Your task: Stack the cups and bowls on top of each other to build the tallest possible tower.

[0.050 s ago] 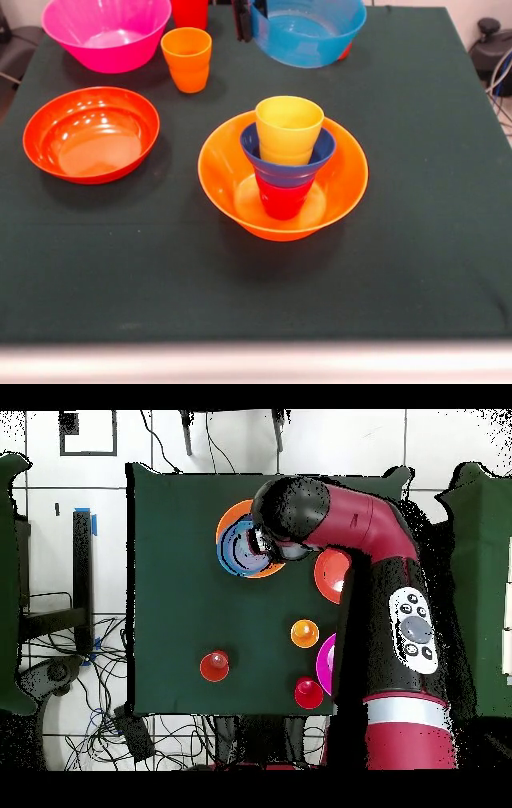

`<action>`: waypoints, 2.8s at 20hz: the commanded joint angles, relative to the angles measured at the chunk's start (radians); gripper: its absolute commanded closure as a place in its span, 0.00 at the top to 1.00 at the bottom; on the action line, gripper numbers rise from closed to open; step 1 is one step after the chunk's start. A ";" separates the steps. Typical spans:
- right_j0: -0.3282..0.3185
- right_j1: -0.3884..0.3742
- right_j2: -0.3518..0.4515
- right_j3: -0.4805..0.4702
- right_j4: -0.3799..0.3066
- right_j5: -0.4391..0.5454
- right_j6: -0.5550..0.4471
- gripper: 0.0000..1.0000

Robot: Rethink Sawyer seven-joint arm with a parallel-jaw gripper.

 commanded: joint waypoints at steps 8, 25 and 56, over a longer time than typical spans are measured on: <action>-0.026 0.082 0.153 0.016 -0.101 -0.027 -0.198 0.00; -0.065 0.122 0.204 -0.078 -0.227 -0.002 -0.267 0.00; -0.076 0.166 0.278 -0.158 -0.296 0.023 -0.228 0.00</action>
